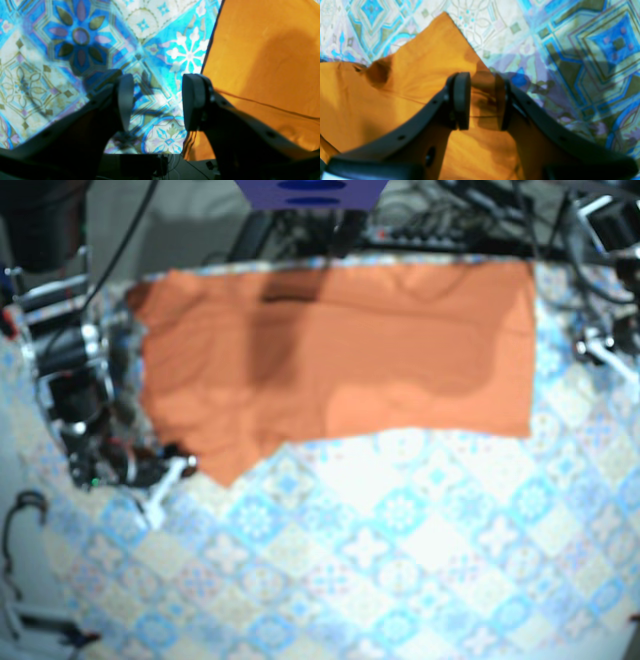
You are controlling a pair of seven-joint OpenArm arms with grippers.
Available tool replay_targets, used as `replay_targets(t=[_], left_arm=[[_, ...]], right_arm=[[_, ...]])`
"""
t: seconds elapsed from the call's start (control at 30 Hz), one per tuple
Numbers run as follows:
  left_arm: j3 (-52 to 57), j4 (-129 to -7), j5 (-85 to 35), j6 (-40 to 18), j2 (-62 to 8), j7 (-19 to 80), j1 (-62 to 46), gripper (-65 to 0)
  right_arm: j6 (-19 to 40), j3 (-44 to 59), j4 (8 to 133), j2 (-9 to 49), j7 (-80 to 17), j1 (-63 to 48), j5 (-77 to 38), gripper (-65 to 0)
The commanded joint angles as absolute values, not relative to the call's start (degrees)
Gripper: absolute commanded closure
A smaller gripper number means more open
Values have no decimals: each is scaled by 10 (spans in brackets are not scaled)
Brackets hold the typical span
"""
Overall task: Fold the T-shirt properly
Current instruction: 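Lower both grippers onto the shirt's side edges near the hem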
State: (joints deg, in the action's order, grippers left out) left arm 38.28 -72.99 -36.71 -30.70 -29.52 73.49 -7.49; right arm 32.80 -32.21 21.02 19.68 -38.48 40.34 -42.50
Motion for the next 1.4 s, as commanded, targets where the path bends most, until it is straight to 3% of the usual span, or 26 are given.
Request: replay_targets(t=[0.0, 1.07, 1.37], left_arm=[[387, -738, -373, -308, -312, 729, -71, -306], [387, -738, -373, -308, -312, 729, -79, -306], [387, -738, -373, -308, -312, 729, -79, -303]], right_arm=[[334, -320, 218, 203, -376, 415, -433, -172], [333, -324, 218, 189, -339, 393, -431, -164], [333, -324, 218, 186, -318, 393, -391, -29]])
